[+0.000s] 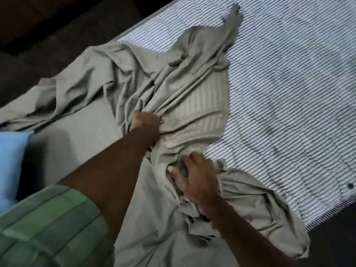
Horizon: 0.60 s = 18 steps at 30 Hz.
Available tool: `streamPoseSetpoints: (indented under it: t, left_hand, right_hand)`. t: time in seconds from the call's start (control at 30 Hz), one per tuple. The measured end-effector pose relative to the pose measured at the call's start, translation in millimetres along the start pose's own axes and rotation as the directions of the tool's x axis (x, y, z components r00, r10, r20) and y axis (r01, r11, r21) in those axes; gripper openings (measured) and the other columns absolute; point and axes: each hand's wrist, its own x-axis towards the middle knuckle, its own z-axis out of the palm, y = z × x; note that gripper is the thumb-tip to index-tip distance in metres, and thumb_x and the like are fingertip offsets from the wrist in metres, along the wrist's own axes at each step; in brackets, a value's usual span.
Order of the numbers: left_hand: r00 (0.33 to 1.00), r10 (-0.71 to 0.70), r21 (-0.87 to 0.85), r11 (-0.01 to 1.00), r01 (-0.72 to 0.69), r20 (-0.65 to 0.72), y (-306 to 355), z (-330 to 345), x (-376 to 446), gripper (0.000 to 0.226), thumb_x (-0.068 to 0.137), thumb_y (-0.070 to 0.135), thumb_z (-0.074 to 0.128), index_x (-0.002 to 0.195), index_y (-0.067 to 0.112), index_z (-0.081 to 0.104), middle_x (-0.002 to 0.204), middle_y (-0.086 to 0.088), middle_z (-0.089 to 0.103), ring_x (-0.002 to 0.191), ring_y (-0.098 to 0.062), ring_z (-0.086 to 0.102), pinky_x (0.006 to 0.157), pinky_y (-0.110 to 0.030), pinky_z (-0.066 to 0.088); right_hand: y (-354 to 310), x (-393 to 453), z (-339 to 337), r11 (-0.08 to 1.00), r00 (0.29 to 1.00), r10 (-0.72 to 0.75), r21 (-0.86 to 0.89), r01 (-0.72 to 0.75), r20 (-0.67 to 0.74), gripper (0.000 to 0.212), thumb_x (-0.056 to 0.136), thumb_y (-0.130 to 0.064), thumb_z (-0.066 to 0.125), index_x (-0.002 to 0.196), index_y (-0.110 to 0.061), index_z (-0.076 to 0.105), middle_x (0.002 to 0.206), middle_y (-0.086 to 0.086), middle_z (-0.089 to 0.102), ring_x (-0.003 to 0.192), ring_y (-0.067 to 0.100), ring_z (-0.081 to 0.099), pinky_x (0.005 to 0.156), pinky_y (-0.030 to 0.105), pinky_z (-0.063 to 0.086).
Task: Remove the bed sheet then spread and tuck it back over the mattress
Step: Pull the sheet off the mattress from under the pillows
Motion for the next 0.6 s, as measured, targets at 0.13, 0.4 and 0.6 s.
streamPoseSetpoints:
  t: [0.13,0.4,0.6]
  left_hand:
    - [0.837,0.174,-0.071,0.967,-0.244,-0.518,-1.8,6.6,-2.9,0.061,0.085,0.023,0.072,0.139,0.019,0.046,0.145,-0.008,0.046,0.134,-0.03,0.046,0.107,-0.045,0.039]
    - [0.937,0.266,-0.002,0.962,-0.273,-0.225,-60.0,68.6,-6.0,0.086,0.097,0.053,0.052,0.159,0.047,-0.006,0.172,-0.002,-0.009,0.157,-0.033,0.004,0.125,-0.053,0.009]
    - [0.988,0.03,-0.183,0.982,-0.058,-0.153,-61.4,104.3,-26.5,0.068,0.104,0.06,0.027,0.159,0.046,-0.01,0.171,0.0,-0.017,0.157,-0.035,0.0,0.124,-0.059,0.004]
  right_hand:
    - [-1.1,63.7,19.1,0.95,0.946,0.282,0.188,-0.251,-0.162,0.096,0.08,-0.058,0.07,0.153,-0.001,0.04,0.155,0.028,0.036,0.145,0.042,0.032,0.121,0.048,0.027]
    - [-80.8,88.0,84.8,0.935,0.944,-0.22,0.328,0.132,0.247,0.081,0.079,-0.045,0.038,0.145,0.0,0.053,0.154,0.024,0.045,0.148,0.039,0.034,0.124,0.04,0.021]
    - [-64.3,60.6,81.0,0.99,0.981,-0.121,0.09,0.108,0.153,0.074,0.095,-0.062,0.038,0.155,-0.019,0.041,0.162,0.012,0.035,0.152,0.031,0.029,0.124,0.054,0.019]
